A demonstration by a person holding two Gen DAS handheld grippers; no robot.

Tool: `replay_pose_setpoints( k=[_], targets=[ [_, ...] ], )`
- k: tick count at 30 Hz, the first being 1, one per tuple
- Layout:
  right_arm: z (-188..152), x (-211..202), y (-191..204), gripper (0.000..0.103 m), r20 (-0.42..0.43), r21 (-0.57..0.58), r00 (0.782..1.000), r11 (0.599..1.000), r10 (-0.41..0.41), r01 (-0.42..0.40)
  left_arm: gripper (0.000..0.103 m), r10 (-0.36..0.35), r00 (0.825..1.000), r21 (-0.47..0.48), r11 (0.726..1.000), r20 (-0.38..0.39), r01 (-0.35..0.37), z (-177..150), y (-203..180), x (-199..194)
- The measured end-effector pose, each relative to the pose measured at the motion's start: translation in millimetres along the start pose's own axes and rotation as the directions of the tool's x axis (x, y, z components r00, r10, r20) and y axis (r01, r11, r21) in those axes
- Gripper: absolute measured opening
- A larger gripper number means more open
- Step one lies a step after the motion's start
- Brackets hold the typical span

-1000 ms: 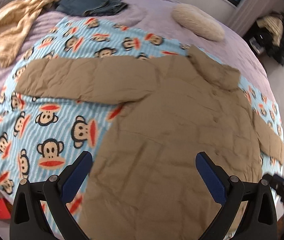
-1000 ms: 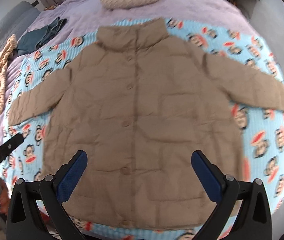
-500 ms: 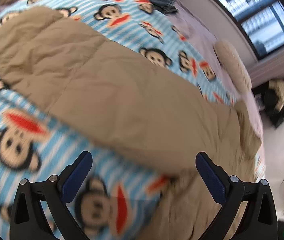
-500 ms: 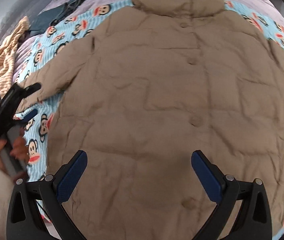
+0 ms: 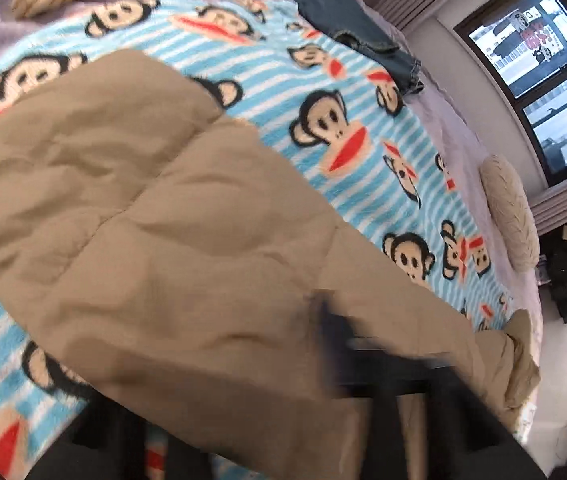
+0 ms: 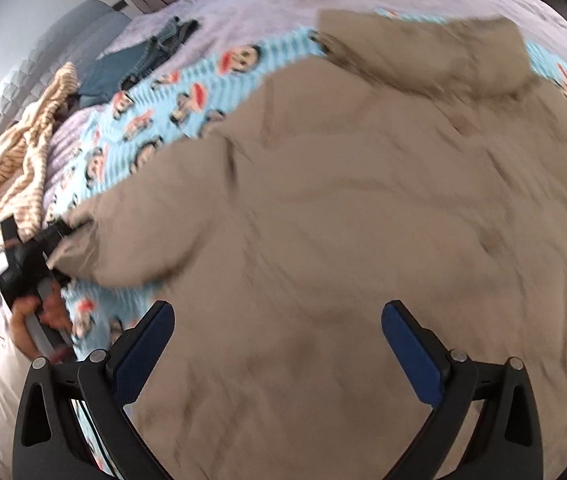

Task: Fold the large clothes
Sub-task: 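Grasp the sleeve nearest the left tool and fold it across the jacket body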

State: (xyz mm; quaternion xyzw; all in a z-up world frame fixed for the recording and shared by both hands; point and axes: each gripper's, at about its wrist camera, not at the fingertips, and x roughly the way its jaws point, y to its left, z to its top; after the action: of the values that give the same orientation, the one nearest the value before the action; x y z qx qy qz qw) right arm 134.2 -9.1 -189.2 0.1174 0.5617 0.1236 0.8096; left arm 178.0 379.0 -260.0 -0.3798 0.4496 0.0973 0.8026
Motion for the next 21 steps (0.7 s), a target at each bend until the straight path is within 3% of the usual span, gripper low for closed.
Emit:
replay_pose_setpoints(
  k=[1, 2, 4, 6, 10, 14, 18, 21],
  targets=[
    [6.2, 6.3, 7.2, 0.080, 0.008, 0.004, 1.000, 1.000, 0.015, -0.015, 0.015, -0.011, 1.000, -0.003, 1.000, 0.006, 0.011, 1.4, 0.3, -3.7],
    [11.2, 12.5, 11.3, 0.050, -0.002, 0.008, 1.000, 1.000, 0.027, -0.027, 0.015, -0.006, 1.000, 0.014, 1.000, 0.021, 0.006, 1.2, -3.0, -9.8],
    [19.9, 30.7, 20.8, 0.021, -0.035, 0.027, 0.997, 0.997, 0.073, -0.072, 0.015, 0.006, 0.998, 0.102, 0.995, 0.062, -0.012, -0.2, -20.4, -25.3],
    [24.2, 46.8, 30.7, 0.018, -0.043, 0.033, 0.990, 0.990, 0.136, -0.135, 0.015, -0.003, 0.995, 0.203, 0.979, 0.097, -0.016, -6.7, -41.4, -45.6],
    [20.6, 83.4, 49.0, 0.017, -0.099, 0.044, 0.966, 0.971, 0.238, -0.235, 0.015, -0.076, 0.987, 0.393, 0.919, 0.143, 0.014, -19.2, -94.8, -83.1],
    [10.5, 113.8, 53.7, 0.017, -0.160, 0.054, 0.960, 0.973, 0.232, -0.226, 0.015, -0.146, 0.984, 0.487, 0.869, 0.097, 0.081, -38.5, -146.5, -89.9],
    [9.1, 95.5, 37.5, 0.017, -0.182, 0.097, 0.935, 0.952, 0.303, -0.290, 0.015, -0.188, 0.979, 0.580, 0.808, 0.083, 0.106, -72.1, -197.7, -91.2],
    [1.8, 56.4, 3.0, 0.017, -0.163, 0.106, 0.940, 0.953, 0.299, -0.285, 0.015, -0.232, 0.972, 0.636, 0.755, 0.032, 0.159, -103.8, -243.3, -86.6]
  ],
)
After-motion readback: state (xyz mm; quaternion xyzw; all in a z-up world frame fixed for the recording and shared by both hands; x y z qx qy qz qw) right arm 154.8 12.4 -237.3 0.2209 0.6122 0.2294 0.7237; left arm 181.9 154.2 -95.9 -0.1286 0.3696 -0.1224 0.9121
